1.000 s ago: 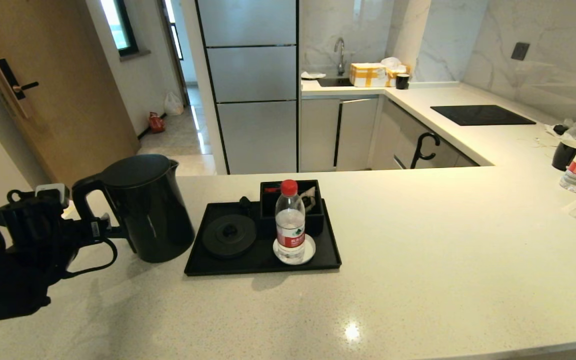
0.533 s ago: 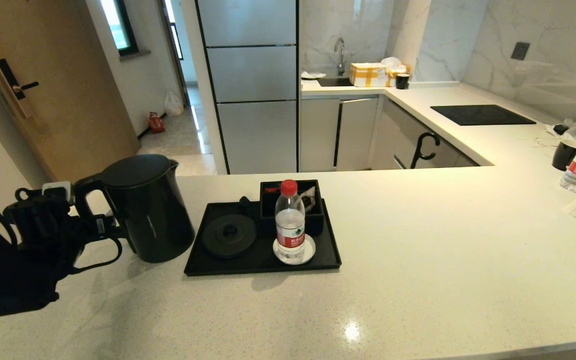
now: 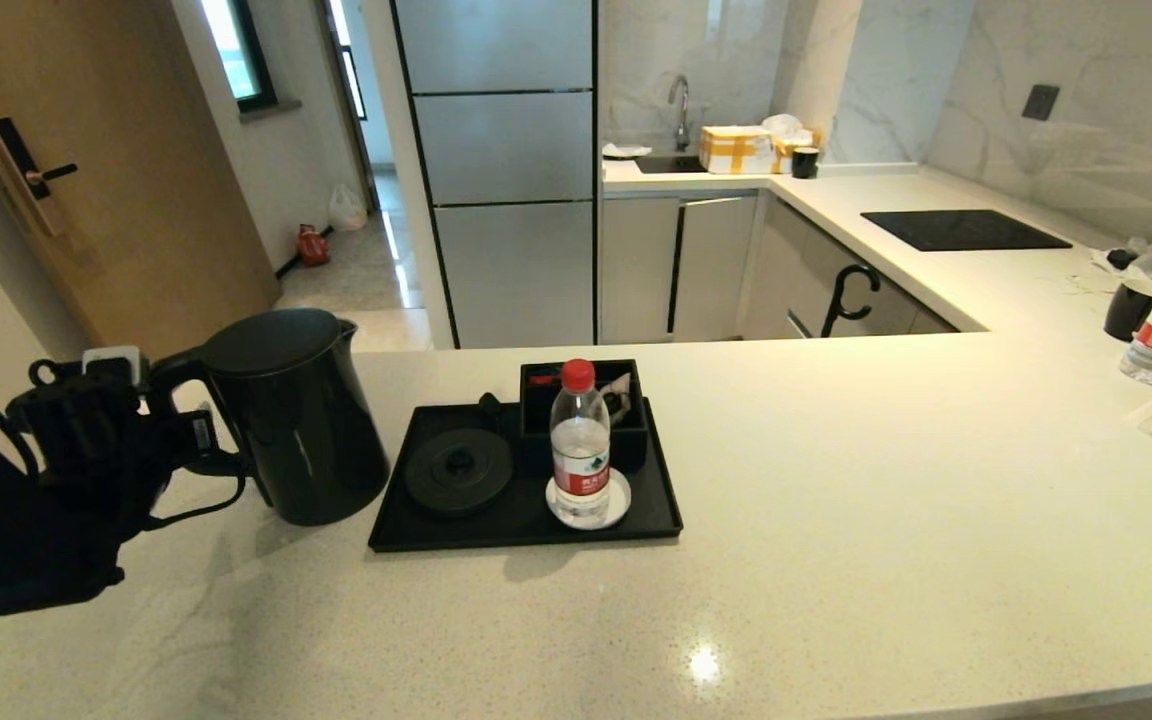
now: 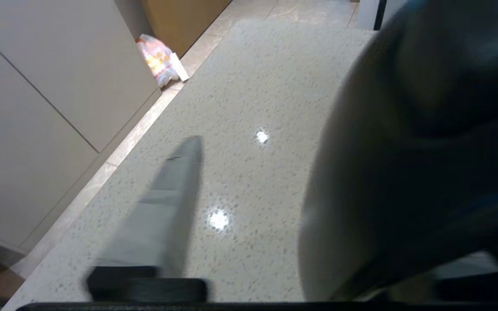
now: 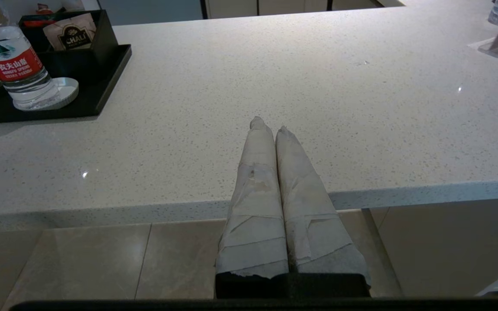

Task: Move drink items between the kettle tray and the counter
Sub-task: Return the kettle to its original position

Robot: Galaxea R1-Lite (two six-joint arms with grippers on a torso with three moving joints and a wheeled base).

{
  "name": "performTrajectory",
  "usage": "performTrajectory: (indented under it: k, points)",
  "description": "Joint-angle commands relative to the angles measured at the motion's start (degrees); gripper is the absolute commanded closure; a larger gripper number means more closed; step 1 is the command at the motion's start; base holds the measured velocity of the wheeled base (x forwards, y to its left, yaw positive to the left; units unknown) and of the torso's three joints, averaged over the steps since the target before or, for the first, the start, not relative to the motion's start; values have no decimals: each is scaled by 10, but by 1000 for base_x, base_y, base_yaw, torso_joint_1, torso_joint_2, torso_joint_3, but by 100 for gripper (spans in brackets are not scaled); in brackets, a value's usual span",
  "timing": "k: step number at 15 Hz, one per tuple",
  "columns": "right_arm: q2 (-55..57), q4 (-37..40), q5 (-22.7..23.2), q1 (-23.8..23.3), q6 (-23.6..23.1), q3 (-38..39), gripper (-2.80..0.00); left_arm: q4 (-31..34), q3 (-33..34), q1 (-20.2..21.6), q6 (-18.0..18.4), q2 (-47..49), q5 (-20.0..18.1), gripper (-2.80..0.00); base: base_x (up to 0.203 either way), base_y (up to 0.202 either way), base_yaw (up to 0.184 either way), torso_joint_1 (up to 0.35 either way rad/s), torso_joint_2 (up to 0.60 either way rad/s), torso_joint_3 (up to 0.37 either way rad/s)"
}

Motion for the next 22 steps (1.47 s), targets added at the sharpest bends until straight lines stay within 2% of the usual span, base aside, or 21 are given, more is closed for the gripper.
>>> performTrajectory:
  k: [1,10,17,19,22]
  points:
    - [1,0,0,0,0,0,0,-4,1,-1,1,-4,1,0,0,0,0,0,0,0]
    - [1,0,0,1,0,0,0,7,5,-12,-2,-40,-2,0,0,0,0,0,0,0]
    - [1,0,0,0,0,0,0,49,-25,-39,-9,-105,24,0,0,0,0,0,0,0]
    - [1,0,0,1,0,0,0,64,-31,-58,-9,-124,44,0,0,0,0,0,0,0]
    - [1,0,0,1,0,0,0,64,-31,-58,-9,-124,44,0,0,0,0,0,0,0]
